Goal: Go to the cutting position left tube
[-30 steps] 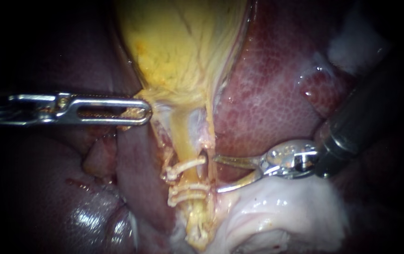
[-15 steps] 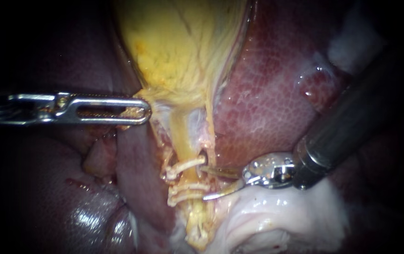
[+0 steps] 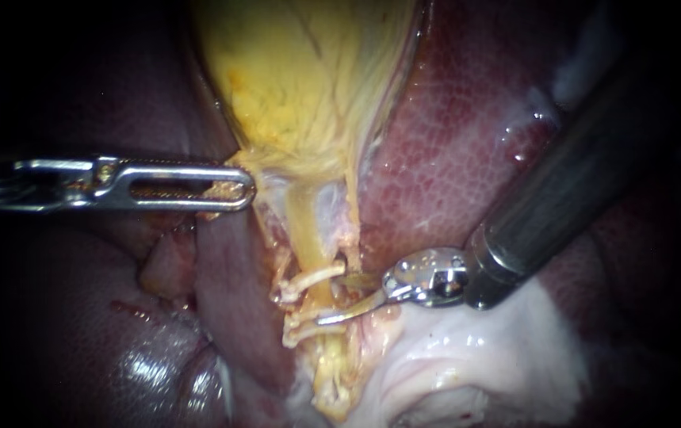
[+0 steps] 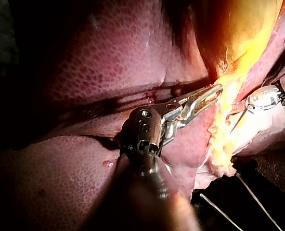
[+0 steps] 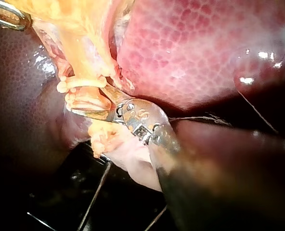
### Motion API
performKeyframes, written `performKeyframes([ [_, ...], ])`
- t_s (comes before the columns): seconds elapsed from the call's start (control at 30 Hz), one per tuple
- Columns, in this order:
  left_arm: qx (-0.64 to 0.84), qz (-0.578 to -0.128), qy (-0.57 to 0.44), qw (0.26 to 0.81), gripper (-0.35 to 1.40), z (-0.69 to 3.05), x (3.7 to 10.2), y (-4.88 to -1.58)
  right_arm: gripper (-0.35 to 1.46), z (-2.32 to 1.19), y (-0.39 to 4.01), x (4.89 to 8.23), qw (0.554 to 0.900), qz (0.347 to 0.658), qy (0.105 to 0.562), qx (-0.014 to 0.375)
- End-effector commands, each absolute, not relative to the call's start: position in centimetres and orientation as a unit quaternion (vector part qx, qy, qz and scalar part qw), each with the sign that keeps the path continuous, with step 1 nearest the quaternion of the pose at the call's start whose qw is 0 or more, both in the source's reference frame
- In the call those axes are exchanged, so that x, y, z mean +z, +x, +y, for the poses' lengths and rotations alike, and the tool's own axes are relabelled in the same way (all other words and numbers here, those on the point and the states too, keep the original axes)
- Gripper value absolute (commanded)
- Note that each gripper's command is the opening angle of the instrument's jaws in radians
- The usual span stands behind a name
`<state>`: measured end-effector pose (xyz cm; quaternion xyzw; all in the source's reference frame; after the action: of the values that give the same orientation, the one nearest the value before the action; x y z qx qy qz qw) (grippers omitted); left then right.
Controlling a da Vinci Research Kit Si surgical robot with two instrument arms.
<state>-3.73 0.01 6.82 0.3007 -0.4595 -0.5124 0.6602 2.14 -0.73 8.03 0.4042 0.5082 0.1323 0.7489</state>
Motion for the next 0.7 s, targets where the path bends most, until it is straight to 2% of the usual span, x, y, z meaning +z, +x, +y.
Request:
performKeyframes([
  [0.03,-0.512,-0.459,0.301,0.660,-0.35,0.01,6.83,-3.73,1.42,-0.73,2.16,8.00,0.744,0.511,0.409,0.132],
  [0.3,-0.513,-0.459,0.300,0.660,-0.35,0.07,6.93,-3.70,1.42,-0.78,2.33,7.91,0.714,0.528,0.442,0.125],
  [0.7,-0.514,-0.459,0.299,0.660,-0.35,0.09,6.94,-3.73,1.42,-0.81,2.58,7.96,0.707,0.533,0.447,0.127],
])
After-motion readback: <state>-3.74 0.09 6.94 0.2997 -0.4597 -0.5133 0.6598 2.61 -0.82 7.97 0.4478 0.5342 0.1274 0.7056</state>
